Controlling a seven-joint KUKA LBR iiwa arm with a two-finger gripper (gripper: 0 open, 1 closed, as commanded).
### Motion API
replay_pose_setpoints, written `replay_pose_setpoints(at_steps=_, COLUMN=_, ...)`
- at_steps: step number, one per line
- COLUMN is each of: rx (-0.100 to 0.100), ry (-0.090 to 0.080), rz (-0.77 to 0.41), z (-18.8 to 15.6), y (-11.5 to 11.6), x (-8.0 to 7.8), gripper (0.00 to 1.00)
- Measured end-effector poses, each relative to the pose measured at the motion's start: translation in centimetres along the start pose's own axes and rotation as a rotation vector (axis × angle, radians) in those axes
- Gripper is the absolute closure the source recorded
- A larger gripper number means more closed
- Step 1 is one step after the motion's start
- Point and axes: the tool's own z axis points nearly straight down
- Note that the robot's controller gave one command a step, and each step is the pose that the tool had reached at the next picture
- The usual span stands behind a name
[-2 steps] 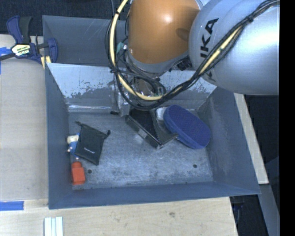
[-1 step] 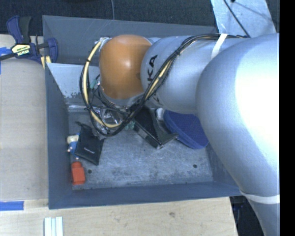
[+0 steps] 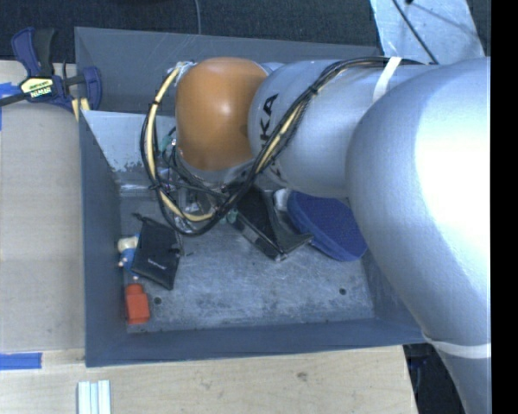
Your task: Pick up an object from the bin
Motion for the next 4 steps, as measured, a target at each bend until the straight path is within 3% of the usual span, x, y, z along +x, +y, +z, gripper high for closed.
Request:
replay_pose_setpoints(at_steps=1, rx=0.0, ry=0.004, rz=-0.209, z=3.4, y=0.7, x=3.7, gripper=0.0)
replay_pose_setpoints(at_steps=2, rx=0.0, ry=0.001, rz=-0.206, z=3.3, y=0.7, x=3.6, gripper=1.0)
replay_pose_setpoints(at_steps=3, rx=0.001, ry=-0.01, rz=-0.224, z=-9.9, y=1.1, x=2.6, gripper=1.0)
replay_pose_setpoints(at_steps=4, rx=-0.001, ry=0.002, rz=-0.232, z=3.6, y=1.4, x=-1.6, gripper=1.0)
